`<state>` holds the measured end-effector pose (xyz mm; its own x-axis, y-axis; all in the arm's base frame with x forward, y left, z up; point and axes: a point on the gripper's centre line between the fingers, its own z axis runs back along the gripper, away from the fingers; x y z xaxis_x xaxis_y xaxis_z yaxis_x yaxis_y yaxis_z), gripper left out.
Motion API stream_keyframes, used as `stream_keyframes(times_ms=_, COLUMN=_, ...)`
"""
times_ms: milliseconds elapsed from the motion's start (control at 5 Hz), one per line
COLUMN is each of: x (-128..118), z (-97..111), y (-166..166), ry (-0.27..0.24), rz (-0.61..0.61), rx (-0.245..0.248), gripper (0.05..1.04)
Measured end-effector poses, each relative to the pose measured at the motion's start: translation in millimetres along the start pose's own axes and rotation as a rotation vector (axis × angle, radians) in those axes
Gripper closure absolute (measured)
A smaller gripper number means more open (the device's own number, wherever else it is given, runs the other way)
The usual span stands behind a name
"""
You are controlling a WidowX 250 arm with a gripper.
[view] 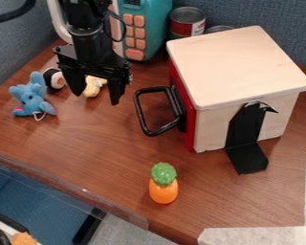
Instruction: Put the yellow duck on top of the drawer
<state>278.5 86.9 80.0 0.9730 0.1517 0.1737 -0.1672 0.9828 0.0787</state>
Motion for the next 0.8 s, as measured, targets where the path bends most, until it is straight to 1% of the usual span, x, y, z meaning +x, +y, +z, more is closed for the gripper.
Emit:
stream_keyframes(times_ms=200, x=-2.7, z=-9.0, y=-1.4, ry=0.032, rz=-0.002, rx=-0.007, gripper=0.083)
stream_keyframes(times_ms=400, x=34.7, z=-21.7, y=21.8, ry=-0.002, rz=0.044, rx=-0.012, gripper=0.083)
stream_keyframes(times_ms=600, x=66.7, z=-30.4, y=47.6, ry=-0.038, rz=0.081, rx=0.045, gripper=0.083)
stream_keyframes(times_ms=800, x=89.9, z=-38.5, y=61.4, ry=-0.073, rz=0.083, rx=0.077, gripper=0.083)
